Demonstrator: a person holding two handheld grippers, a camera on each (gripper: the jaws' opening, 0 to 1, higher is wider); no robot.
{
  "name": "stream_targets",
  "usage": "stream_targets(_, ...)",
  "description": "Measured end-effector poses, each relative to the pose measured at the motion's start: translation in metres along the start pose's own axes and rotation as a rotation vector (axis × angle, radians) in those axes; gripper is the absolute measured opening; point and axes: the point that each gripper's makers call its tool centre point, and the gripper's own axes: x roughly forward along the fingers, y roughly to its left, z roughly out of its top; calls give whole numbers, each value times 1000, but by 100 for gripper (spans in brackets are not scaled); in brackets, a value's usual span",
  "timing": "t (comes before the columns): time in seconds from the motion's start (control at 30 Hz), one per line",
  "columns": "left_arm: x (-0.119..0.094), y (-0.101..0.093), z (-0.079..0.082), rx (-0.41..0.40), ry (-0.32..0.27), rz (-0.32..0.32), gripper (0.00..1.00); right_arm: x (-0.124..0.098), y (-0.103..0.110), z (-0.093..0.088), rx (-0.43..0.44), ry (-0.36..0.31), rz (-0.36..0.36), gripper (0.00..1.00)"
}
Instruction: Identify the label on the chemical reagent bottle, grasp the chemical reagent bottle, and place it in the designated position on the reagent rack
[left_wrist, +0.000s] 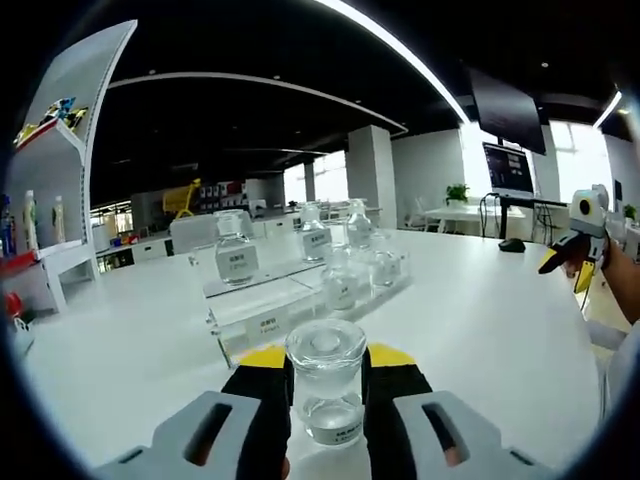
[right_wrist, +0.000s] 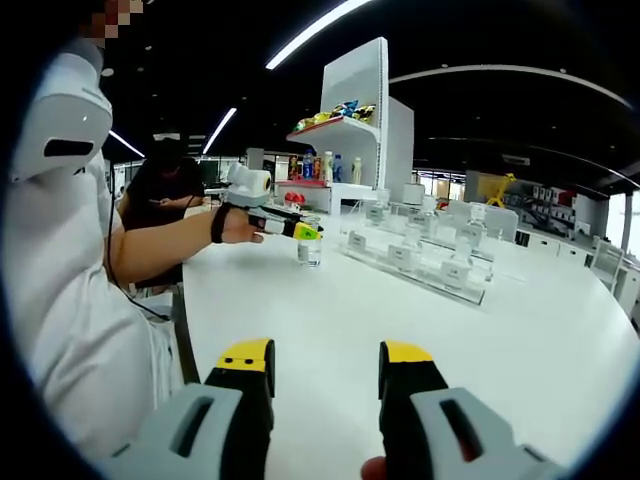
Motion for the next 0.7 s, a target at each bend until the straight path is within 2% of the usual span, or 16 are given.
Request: stream_targets(0.7,-1,1,0,-29,3,4,25,0,-2,2,-7,0,-1,40)
